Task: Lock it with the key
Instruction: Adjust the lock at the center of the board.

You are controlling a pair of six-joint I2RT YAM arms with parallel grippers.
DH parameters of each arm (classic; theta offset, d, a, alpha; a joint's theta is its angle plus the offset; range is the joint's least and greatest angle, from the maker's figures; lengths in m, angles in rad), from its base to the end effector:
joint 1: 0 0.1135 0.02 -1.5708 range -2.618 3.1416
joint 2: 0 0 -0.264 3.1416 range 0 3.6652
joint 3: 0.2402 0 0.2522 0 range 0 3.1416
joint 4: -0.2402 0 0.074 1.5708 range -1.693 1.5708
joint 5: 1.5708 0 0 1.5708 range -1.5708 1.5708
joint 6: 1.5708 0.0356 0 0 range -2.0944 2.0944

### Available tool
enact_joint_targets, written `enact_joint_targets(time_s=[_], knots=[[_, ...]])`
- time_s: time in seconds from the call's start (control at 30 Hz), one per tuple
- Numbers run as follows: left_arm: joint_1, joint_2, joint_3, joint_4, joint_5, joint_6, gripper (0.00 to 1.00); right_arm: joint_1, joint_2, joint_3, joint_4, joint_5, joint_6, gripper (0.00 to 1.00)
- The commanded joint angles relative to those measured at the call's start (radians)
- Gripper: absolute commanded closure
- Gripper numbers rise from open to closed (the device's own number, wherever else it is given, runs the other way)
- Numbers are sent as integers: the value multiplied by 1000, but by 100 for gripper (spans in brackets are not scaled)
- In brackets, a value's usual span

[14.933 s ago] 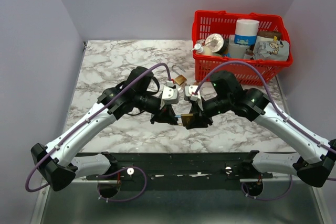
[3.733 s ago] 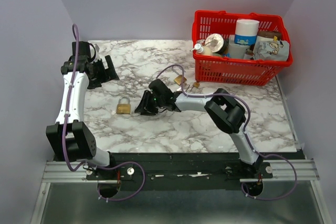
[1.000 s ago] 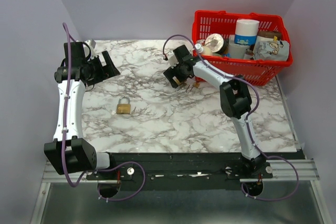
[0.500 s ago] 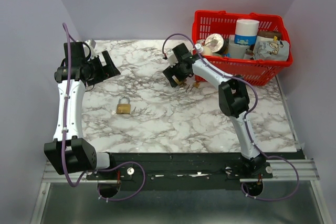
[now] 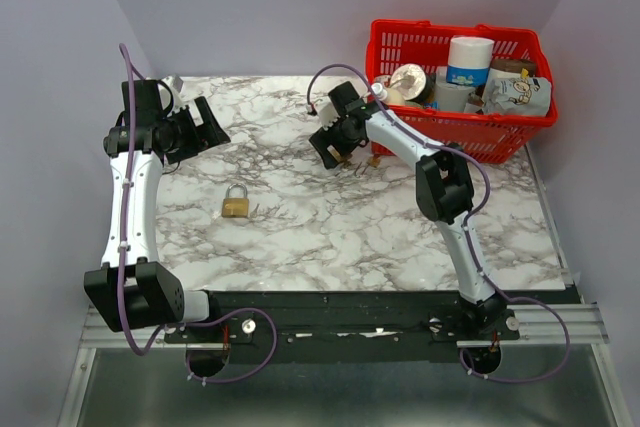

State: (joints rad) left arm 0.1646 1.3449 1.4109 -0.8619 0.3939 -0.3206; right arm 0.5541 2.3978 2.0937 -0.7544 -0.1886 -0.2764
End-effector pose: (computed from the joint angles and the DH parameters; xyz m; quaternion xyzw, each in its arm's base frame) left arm 0.2746 0.0318 0.3705 -0.1463 0.8991 -0.2095 0.3553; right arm 0.4382 0.2790 0.1812 -0.4103 0.8716 0.1251 0.2372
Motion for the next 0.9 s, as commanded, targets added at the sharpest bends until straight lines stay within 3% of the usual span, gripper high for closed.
enact_joint_targets(time_s=[0.0,0.23,0.4,0.57,0.87], knots=[[12,8,22,-5,28,-12,1,1,15,-32,-45,-121,-36,7],[13,17,20,0,39,-21,1,49,-91,-165,6,-154,-109,7],[12,10,19,-2,37,-20,1,47,-126,-164,46,-25,80,1],[15,0,19,-5,33,-20,1,46,-227,-282,173,116,332,0],[15,-1,10,4,33,-21,1,47,-167,-218,147,258,482,0]])
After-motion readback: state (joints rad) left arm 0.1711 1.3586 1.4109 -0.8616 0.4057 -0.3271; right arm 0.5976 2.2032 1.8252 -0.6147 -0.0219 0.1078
